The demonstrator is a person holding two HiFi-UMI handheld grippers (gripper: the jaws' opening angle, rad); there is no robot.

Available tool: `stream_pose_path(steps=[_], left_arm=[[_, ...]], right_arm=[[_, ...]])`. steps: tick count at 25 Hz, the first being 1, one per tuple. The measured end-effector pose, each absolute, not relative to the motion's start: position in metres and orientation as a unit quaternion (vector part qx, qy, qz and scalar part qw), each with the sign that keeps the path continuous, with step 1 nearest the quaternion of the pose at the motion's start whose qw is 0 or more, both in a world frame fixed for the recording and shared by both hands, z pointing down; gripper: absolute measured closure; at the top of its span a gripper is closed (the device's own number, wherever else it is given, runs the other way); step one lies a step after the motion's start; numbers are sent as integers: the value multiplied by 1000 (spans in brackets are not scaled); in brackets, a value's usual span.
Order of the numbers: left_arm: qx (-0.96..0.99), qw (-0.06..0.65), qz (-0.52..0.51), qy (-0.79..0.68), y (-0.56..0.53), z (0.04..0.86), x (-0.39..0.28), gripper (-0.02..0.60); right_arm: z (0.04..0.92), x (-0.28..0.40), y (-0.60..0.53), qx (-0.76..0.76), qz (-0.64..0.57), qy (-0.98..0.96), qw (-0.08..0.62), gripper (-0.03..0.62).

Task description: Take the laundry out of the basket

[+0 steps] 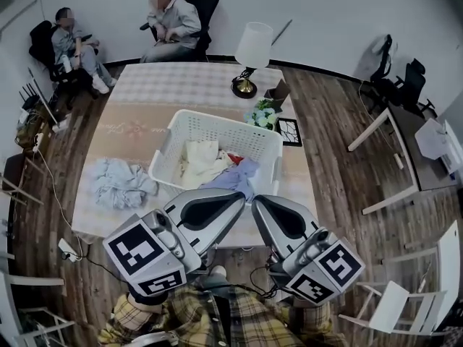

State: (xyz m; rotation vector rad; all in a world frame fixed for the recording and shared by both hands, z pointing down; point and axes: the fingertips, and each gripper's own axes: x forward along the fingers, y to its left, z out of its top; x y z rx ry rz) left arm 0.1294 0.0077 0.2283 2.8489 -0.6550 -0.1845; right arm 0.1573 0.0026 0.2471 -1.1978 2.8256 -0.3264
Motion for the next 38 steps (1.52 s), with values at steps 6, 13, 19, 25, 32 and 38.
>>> stream_pose_path(steps=[6,13,19,25,32,38], left_arm=[[966,100,-61,-232,8,226,128,571],[966,99,-65,-231,11,227,127,569],[966,98,-64,-232,12,229,127,569],[964,100,-63,-237,11,231,129,569],[959,103,-67,-254,7,231,126,572],[957,103,-68,-264,9,230,128,574]], right_arm=[[247,154,5,-383,-102,918,29,585],[251,150,7,-381,-102,918,26,584],[249,153,9,-388,-102,915,30,583],[249,157,10,-391,-103,914,30,584],[250,162,11,-392,-105,913,30,583],[250,169,14,-391,-103,914,31,583]])
